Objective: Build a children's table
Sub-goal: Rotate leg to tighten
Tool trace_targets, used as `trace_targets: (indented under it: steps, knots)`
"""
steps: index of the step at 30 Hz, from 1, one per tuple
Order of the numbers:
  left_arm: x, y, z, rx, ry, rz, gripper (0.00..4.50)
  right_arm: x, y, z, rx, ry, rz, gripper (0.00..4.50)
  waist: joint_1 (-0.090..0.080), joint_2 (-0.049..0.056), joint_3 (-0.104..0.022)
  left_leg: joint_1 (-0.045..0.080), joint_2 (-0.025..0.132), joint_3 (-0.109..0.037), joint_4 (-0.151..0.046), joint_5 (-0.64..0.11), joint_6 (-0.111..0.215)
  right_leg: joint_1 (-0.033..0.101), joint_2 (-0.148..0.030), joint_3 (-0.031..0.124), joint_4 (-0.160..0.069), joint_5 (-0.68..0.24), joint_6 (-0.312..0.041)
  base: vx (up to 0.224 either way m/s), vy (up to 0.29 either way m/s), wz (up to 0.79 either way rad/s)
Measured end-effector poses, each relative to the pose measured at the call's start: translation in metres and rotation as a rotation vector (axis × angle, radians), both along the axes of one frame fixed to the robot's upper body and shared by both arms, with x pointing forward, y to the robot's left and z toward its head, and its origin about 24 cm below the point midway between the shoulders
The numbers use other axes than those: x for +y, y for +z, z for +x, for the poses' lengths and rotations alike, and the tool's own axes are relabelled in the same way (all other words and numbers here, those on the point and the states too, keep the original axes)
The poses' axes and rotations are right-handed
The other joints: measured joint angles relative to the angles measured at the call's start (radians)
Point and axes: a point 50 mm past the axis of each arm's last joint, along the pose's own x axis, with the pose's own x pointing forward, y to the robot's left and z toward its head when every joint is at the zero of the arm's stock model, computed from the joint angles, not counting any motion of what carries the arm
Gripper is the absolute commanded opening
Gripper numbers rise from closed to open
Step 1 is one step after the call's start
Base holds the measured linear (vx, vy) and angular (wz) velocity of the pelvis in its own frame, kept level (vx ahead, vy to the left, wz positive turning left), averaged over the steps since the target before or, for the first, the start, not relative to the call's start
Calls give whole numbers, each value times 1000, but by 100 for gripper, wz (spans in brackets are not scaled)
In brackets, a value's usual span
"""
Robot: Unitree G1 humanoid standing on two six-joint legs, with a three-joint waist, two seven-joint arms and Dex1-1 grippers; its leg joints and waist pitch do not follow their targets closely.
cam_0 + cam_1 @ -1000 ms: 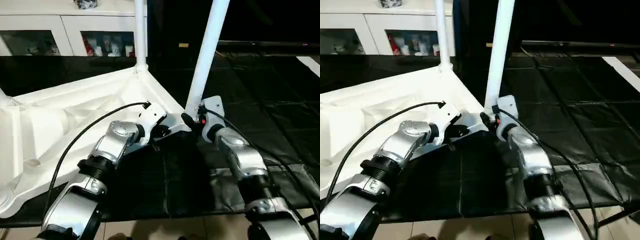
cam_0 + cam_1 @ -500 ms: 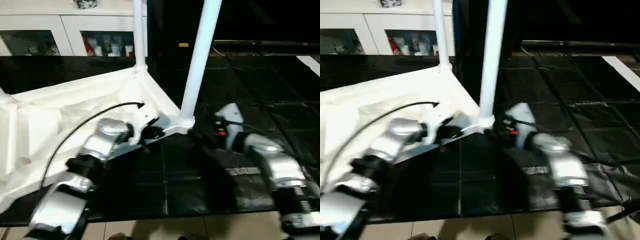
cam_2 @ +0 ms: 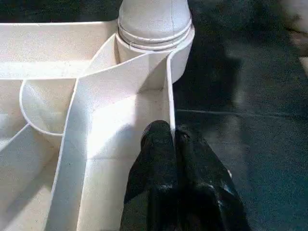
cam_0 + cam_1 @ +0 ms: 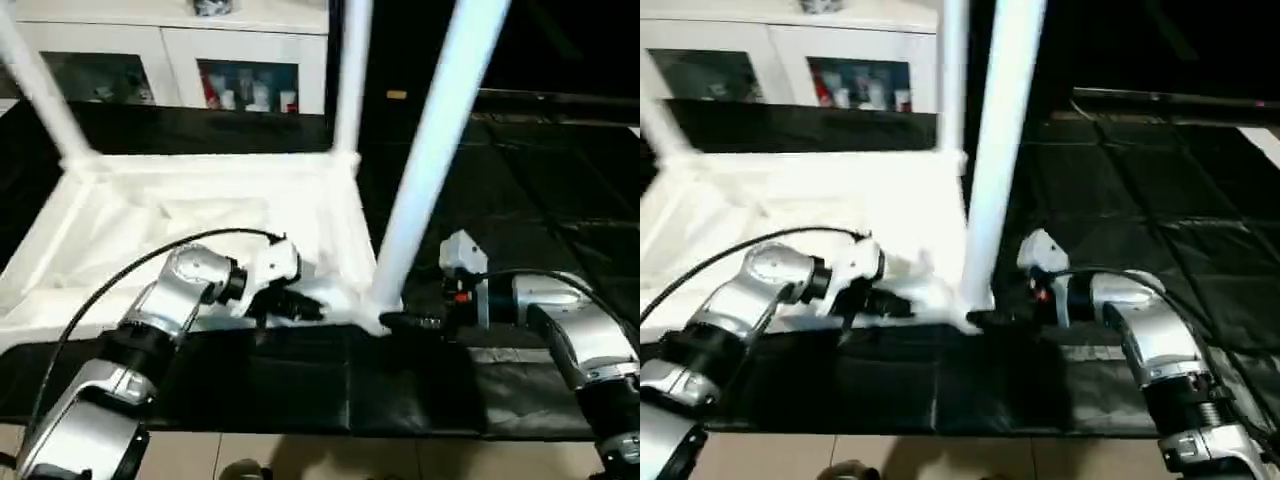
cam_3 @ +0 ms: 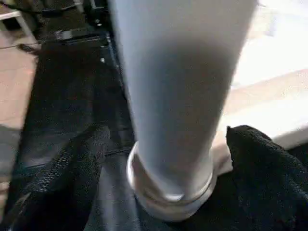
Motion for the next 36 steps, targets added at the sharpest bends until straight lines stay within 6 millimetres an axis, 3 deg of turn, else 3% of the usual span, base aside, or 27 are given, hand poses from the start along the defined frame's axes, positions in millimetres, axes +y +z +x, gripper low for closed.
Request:
trace_targets:
  steps: [8,10,19,36]
  knots:
    - [-3,1,-6,7,-90,21,0,2,-2,-6,63,93,12,338,-2,0,0,0,0,0,1,0,0,0,0,0,0,0,0,0,0,0]
    - [-3,1,-6,8,-101,22,0,3,-1,-7,72,108,23,302,-2,0,0,0,0,0,0,0,0,0,0,0,0,0,0,0,0,0]
    - [-3,1,-7,11,-111,24,0,7,0,-9,77,139,27,223,-1,0,0,0,0,0,1,0,0,0,0,0,0,-1,1,0,0,0]
    - [-3,1,-7,10,-115,25,0,7,0,-9,74,139,26,206,-1,-1,0,0,0,0,1,0,0,0,0,0,0,-1,1,0,0,0]
